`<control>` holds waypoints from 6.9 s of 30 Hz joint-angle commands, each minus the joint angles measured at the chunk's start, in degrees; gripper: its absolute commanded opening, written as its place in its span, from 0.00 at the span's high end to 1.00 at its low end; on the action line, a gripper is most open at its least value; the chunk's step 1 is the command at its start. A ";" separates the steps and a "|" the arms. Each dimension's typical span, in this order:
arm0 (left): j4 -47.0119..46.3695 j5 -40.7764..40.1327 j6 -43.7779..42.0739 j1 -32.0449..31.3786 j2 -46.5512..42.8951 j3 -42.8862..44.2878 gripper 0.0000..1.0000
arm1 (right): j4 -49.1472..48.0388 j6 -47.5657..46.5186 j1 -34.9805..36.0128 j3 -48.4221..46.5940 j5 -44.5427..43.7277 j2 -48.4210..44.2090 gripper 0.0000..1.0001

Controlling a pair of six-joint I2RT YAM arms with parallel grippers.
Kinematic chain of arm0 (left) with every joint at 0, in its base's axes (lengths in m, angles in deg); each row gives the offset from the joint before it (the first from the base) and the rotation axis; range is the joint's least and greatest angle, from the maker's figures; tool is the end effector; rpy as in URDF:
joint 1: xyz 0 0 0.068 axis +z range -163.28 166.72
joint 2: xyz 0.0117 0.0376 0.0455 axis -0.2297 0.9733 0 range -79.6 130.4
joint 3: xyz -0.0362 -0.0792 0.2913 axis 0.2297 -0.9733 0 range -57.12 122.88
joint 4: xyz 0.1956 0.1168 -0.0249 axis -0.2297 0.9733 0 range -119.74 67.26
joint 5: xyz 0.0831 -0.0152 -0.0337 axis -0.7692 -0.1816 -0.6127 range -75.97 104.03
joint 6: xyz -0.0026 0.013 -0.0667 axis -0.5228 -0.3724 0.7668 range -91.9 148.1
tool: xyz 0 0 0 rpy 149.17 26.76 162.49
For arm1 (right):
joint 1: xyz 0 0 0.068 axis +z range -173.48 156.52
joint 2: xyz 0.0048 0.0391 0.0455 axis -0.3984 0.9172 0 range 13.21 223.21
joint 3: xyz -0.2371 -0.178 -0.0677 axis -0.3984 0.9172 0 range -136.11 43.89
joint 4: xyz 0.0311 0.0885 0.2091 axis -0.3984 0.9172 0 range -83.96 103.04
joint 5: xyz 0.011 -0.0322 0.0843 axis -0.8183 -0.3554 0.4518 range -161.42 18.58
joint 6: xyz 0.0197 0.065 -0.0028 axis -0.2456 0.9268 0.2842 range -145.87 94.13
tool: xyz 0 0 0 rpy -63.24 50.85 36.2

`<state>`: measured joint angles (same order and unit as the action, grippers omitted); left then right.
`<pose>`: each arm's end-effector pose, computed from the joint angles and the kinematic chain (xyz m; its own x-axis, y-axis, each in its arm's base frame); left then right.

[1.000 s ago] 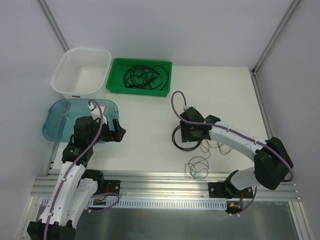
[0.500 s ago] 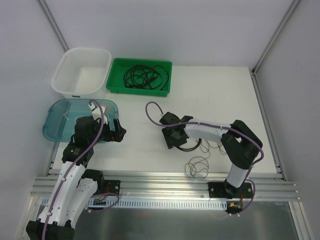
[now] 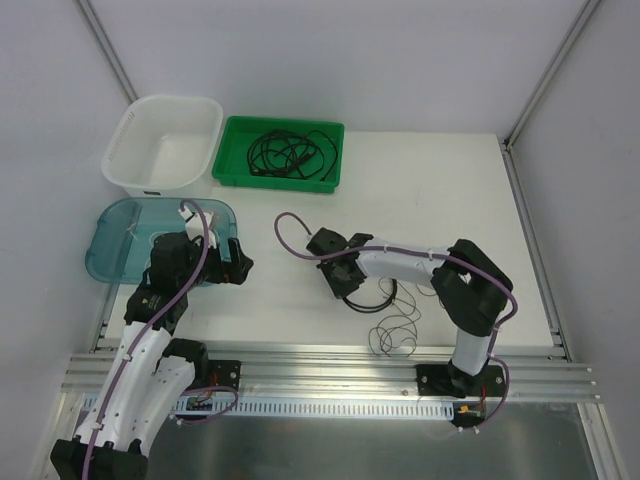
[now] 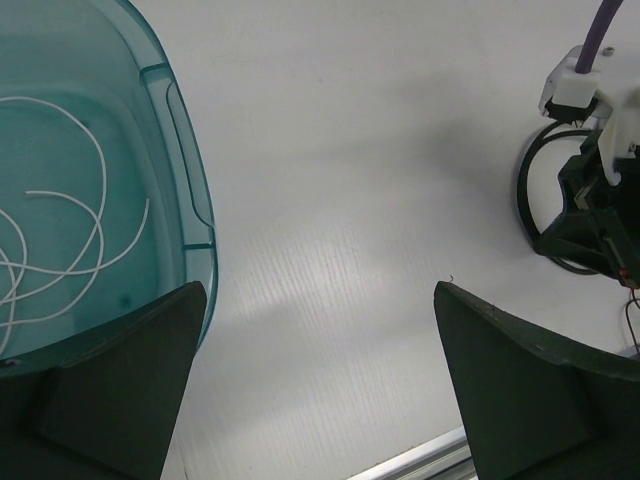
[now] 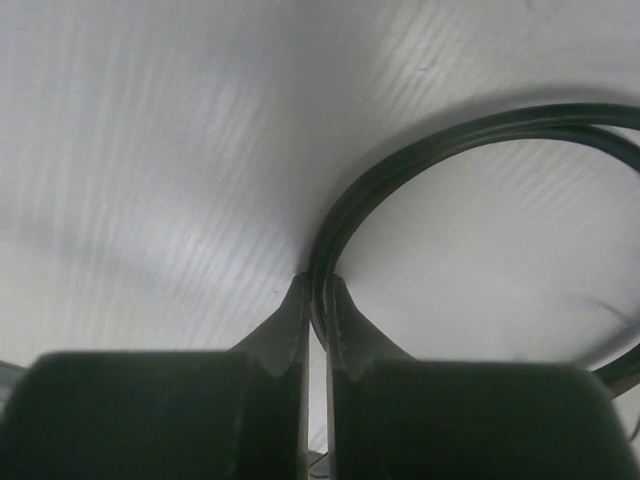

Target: Untangle the cables

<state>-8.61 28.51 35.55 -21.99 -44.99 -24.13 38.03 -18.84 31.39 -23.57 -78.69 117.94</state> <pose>0.1019 -0.0294 0.2867 -0.4274 -0.0615 -0.9020 0.3219 0.9220 -0.2154 0.2038 0.2777 0.2006 -0.6302 -0.6847 -0.3660 -0.7137 0.6965 -0.0741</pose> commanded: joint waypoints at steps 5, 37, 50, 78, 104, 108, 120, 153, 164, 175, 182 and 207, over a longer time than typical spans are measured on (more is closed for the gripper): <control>-2.49 2.30 1.34 -1.04 0.19 0.84 0.01 | -8.08 -2.98 2.78 -1.00 6.74 -10.84 0.99; -3.11 -7.08 40.99 -28.99 18.20 20.27 0.10 | -21.35 -8.17 7.35 1.54 16.68 -32.92 0.99; -3.02 -16.41 36.95 -35.50 21.82 21.85 1.00 | -19.07 -7.82 9.20 3.65 11.40 -34.59 0.74; 3.04 -8.86 17.26 -35.50 15.40 28.62 1.00 | -33.38 -1.31 -6.35 24.22 16.13 -36.44 0.54; 5.68 -39.17 18.57 -34.54 24.00 28.88 1.00 | -15.74 -8.26 -6.44 20.35 13.26 -50.57 0.99; 5.68 -39.10 19.54 -30.94 27.52 31.34 1.00 | -13.80 -8.35 -6.53 22.11 10.26 -54.19 0.99; 1.29 -21.69 15.59 -19.60 35.78 45.13 1.00 | 1.32 5.09 -18.30 18.16 -8.91 -44.88 0.94; -18.58 -4.29 17.96 1.33 82.82 76.81 0.05 | 0.00 -3.16 -19.01 19.74 -1.34 -48.30 0.06; -17.18 -6.56 10.05 -7.27 58.33 53.60 0.01 | 6.32 0.62 -19.01 17.89 -8.18 -54.18 0.06; -10.67 -16.41 10.92 -35.13 42.21 30.47 0.01 | 14.41 7.74 -19.10 18.42 -16.20 -64.12 0.05; -8.03 -19.40 14.09 -52.36 45.89 28.70 0.01 | 16.88 9.84 -19.10 20.00 -16.11 -67.90 0.05; -3.20 -29.25 23.94 -70.74 78.58 50.59 0.39 | 20.13 12.22 -19.01 20.35 -21.21 -70.45 0.06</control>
<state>-12.68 0.29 60.09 -90.97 31.05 23.02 57.68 -7.89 12.40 -3.25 -98.34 47.86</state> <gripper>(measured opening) 0.621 0.942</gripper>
